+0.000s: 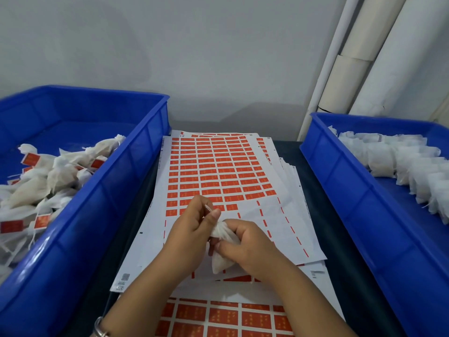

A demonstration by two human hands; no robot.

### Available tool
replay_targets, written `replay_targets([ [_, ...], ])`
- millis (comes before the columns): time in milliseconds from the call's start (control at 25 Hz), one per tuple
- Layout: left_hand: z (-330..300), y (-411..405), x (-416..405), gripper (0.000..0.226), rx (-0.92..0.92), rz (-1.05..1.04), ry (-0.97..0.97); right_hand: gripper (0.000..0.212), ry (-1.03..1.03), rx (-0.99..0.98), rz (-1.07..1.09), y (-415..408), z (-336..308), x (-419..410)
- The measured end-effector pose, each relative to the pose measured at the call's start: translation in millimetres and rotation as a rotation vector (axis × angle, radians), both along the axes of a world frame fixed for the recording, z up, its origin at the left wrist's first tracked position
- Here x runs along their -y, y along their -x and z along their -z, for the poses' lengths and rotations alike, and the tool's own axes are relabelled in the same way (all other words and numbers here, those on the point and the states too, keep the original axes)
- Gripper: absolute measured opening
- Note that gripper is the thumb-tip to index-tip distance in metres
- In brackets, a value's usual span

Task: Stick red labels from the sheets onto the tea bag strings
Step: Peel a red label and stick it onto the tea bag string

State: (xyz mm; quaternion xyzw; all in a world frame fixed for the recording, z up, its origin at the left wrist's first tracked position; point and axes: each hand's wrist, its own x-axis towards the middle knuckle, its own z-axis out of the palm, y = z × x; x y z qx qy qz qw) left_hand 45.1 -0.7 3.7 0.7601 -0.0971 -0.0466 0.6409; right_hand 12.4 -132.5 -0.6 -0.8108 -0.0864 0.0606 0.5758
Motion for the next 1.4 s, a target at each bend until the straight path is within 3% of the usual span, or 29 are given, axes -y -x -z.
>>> replay_targets([
  [120, 1, 0, 2, 0.01, 0.007, -0.032, -0.025, 0.006, 0.007, 0.062, 0.09, -1, 2, -1],
  [360, 1, -1, 6, 0.012, -0.061, -0.107, -0.013, 0.028, 0.015, 0.164, 0.255, 4, 0, -10],
  [680, -1, -3, 3, 0.015, -0.184, -0.187, 0.085, 0.019, 0.301, 0.497, 0.424, 4, 10, -19],
  [800, -2, -5, 1, 0.013, -0.238, -0.168, 0.124, 0.018, 0.36, 0.371, 0.362, -1, 10, -15],
  [880, -4, -6, -3, 0.011, -0.332, -0.128, 0.255, 0.016, 0.354, 0.267, 0.332, -3, 9, -13],
  [1000, -10, -7, -13, 0.018, -0.406, -0.007, 0.562, 0.008, 0.111, 0.017, 0.335, -5, 4, -9],
  [1040, -11, -8, -16, 0.025, -0.391, 0.008, 0.599, 0.011, -0.044, -0.107, 0.328, -5, 2, -8],
  [1120, -11, -8, -18, 0.033, -0.331, 0.025, 0.57, 0.013, -0.562, -0.38, 0.239, -5, -5, -4],
  [1200, -12, -5, -14, 0.036, -0.223, 0.022, 0.425, 0.026, -1.009, -0.544, 0.091, -3, -10, -1],
  [1240, -11, -3, -12, 0.037, -0.135, 0.0, 0.309, 0.034, -1.104, -0.582, 0.054, -3, -11, 1],
  [1320, -9, 0, -7, 0.038, 0.078, -0.055, 0.023, 0.038, -1.148, -0.598, 0.045, -4, -10, 3],
  [1400, -10, 3, -4, 0.039, 0.23, -0.061, -0.182, 0.029, -1.106, -0.574, 0.1, -5, -8, 4],
])
